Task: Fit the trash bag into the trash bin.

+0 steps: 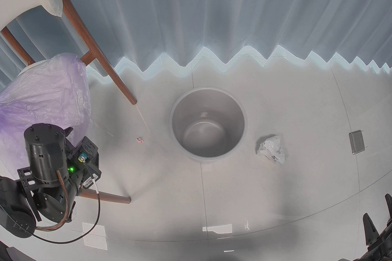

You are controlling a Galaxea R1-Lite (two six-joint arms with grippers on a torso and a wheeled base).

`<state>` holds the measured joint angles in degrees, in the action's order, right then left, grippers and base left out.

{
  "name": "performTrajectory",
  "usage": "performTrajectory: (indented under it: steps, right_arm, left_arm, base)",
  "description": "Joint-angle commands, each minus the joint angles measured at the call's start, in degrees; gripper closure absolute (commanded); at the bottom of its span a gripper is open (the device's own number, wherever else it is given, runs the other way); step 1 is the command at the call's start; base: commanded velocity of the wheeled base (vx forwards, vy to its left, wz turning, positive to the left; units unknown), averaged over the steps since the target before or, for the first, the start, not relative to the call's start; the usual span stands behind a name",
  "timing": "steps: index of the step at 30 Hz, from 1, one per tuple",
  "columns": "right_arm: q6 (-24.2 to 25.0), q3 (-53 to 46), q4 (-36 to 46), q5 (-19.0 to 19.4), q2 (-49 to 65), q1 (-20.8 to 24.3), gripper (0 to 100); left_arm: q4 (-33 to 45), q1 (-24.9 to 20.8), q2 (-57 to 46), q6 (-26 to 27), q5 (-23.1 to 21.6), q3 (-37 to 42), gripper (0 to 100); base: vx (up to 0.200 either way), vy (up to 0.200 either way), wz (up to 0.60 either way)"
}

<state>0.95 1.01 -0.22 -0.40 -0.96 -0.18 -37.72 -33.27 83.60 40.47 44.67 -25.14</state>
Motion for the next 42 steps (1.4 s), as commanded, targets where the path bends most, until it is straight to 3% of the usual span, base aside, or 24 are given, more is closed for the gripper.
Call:
performTrajectory:
  steps: [1,4,8,12,24,32,42]
  right_arm:
    - [0.10,-1.01,-0.04,-0.04,0.96,0.01,0]
    - [0.10,-1.01,-0.04,-0.04,0.96,0.01,0]
    - [0.10,-1.01,-0.04,-0.04,0.96,0.01,0]
    - [0.10,-1.01,-0.04,-0.04,0.96,0.01,0]
    - [0.10,-1.01,-0.04,-0.04,0.96,0.01,0]
    - [0.10,-1.01,-0.04,-0.04,0.96,0.01,0]
    - [0.10,-1.01,-0.04,-0.04,0.96,0.01,0]
  left_arm:
    - [-0.08,1.19,0.07,0.22,-0.37,-0.35,100]
    - [-0.08,2.59,-0.28,0.22,-0.90,-0.26,100]
    - [-0.08,4.26,-1.69,0.57,-5.12,-0.53,100]
    - [0.01,4.35,-3.80,0.31,-8.63,-0.35,100]
    - [1.77,4.26,-12.32,-0.92,-13.64,-0.97,100]
    - [8.80,0.92,-13.03,-8.57,-14.43,-7.21,100]
    - [19.44,1.10,-12.68,-12.44,-23.22,-12.39,100]
  base:
    - [0.000,0.000,0.00]
    - [0.000,0.000,0.00]
    - [0.000,0.000,0.00]
    - [0.000,0.000,0.00]
    - [0.000,0.000,0.00]
    - [0.000,0.000,0.00]
    - [0.000,0.000,0.00]
